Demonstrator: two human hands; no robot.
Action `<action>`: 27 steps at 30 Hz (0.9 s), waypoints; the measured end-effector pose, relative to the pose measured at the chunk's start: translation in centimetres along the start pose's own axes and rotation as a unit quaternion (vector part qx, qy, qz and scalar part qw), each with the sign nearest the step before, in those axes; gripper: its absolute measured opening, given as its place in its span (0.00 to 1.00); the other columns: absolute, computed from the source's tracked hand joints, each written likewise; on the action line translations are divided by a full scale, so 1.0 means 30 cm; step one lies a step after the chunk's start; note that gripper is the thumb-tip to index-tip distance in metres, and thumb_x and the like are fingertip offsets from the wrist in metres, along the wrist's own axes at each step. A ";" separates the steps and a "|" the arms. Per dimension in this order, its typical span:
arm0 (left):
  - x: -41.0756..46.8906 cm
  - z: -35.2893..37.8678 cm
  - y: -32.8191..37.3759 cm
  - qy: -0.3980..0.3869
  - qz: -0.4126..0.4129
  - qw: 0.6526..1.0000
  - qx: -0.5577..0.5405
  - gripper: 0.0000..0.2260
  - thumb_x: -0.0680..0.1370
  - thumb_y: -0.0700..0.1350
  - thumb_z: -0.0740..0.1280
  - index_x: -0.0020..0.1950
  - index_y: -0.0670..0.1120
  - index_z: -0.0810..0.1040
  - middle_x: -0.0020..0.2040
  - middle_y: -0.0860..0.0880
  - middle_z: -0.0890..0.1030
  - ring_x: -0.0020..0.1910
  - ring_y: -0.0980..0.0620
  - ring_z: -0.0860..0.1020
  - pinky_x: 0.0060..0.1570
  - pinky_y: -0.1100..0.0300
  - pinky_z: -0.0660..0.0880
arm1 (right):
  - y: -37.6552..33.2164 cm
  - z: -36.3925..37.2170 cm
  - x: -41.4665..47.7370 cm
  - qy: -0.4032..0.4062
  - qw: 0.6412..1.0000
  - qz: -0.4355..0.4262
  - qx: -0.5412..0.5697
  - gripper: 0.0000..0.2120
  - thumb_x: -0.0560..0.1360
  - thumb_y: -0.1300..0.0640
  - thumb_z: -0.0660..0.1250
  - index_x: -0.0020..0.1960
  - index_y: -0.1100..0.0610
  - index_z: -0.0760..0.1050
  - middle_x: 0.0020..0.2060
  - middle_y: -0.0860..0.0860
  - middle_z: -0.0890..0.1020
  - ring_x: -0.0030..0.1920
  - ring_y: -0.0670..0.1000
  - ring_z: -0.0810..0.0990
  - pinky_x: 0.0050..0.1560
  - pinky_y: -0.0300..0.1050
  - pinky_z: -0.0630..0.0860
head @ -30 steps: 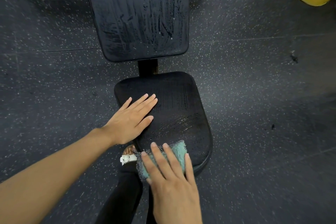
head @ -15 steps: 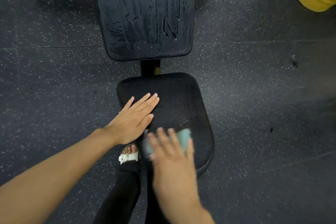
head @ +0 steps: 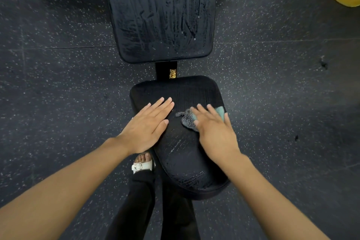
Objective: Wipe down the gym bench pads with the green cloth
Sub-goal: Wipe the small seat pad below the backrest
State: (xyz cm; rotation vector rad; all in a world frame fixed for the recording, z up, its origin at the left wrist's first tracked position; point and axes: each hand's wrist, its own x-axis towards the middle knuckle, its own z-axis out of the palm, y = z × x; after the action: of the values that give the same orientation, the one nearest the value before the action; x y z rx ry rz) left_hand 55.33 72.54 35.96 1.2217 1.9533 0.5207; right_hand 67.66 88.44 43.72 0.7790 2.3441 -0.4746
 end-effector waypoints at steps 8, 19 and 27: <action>0.000 0.005 -0.001 0.011 -0.016 1.000 -0.015 0.33 0.76 0.61 0.36 0.80 0.50 0.42 0.81 0.56 0.41 0.77 0.64 0.36 0.73 0.69 0.33 | -0.083 0.053 -0.115 0.009 0.997 -0.074 0.000 0.22 0.84 0.53 0.48 0.78 0.45 0.56 0.78 0.44 0.58 0.79 0.49 0.51 0.76 0.59 0.44; -0.025 -0.019 -0.032 0.005 -0.056 0.998 0.020 0.35 0.74 0.62 0.33 0.81 0.52 0.42 0.80 0.59 0.39 0.76 0.66 0.34 0.71 0.66 0.29 | -0.102 0.032 0.081 -0.041 0.994 -0.101 -0.021 0.24 0.85 0.54 0.48 0.80 0.46 0.48 0.79 0.43 0.49 0.79 0.48 0.41 0.75 0.58 0.37; -0.022 -0.015 -0.046 0.019 -0.076 0.997 0.017 0.35 0.75 0.63 0.34 0.81 0.51 0.41 0.80 0.58 0.39 0.77 0.64 0.34 0.69 0.69 0.27 | -0.136 0.028 0.313 -0.046 0.997 -0.062 -0.015 0.22 0.86 0.55 0.48 0.79 0.47 0.52 0.79 0.45 0.53 0.79 0.50 0.45 0.75 0.62 0.41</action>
State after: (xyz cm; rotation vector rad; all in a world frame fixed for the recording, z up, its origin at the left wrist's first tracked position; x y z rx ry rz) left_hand 54.36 71.34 35.57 1.0801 2.0760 0.4376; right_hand 59.47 88.76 37.52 0.5865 2.3162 -0.5167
